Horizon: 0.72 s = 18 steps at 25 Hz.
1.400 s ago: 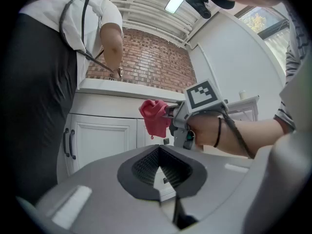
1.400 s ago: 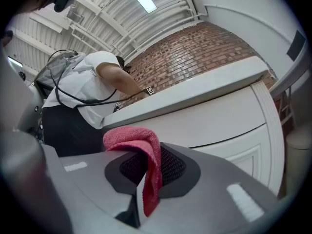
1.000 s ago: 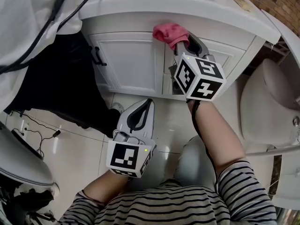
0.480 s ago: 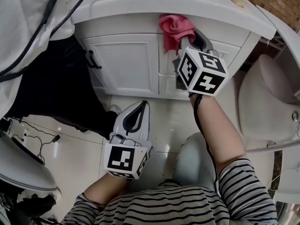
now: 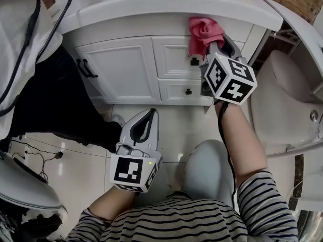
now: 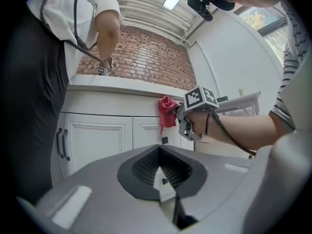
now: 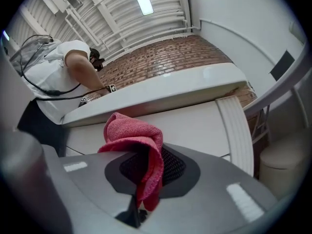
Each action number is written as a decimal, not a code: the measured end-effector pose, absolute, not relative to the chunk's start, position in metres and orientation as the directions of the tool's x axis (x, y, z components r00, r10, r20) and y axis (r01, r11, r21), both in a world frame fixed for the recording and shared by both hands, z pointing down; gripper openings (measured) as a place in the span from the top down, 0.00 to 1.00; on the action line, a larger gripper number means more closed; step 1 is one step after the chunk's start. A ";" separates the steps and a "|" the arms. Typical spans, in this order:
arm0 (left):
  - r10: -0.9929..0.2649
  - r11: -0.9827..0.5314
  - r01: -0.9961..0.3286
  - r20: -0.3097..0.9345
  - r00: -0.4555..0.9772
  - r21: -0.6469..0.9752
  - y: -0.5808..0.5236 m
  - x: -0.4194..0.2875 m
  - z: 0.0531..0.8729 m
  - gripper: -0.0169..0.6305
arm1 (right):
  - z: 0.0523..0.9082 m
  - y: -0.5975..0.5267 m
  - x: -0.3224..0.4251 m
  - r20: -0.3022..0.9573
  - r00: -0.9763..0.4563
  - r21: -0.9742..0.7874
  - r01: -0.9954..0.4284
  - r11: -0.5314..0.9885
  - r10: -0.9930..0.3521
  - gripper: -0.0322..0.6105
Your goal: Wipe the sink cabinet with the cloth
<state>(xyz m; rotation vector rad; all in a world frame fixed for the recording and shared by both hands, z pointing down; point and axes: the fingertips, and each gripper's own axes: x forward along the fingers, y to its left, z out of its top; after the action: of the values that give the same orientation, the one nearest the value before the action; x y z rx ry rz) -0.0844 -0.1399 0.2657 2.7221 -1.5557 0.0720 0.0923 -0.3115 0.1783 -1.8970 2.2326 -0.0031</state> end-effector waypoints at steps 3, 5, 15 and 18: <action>-0.853 -0.521 -0.853 0.046 0.519 -0.027 -0.140 -0.072 0.267 0.97 | 0.182 -0.308 0.123 -0.157 -0.107 -0.148 -0.980 0.130 -0.982 0.89; -0.850 -0.527 -0.849 0.049 0.525 -0.030 -0.140 -0.066 0.268 0.97 | 0.184 -0.305 0.145 -0.156 -0.074 -0.154 -0.983 0.098 -0.985 0.89; -0.832 -0.555 -0.831 0.037 0.553 -0.044 -0.136 -0.047 0.263 0.97 | 0.191 -0.286 0.234 -0.129 0.091 -0.161 -0.984 -0.069 -0.988 0.88; -0.834 -0.552 -0.833 0.029 0.551 -0.039 -0.133 -0.050 0.260 0.97 | 0.197 -0.274 0.258 -0.100 0.155 -0.212 -0.968 -0.132 -0.983 0.88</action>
<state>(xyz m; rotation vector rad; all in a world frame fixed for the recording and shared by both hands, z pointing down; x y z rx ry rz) -0.0500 -0.1328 0.2598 2.7850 -1.4967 0.0702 0.2577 -0.2744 0.1971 -2.2041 1.9035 -0.0921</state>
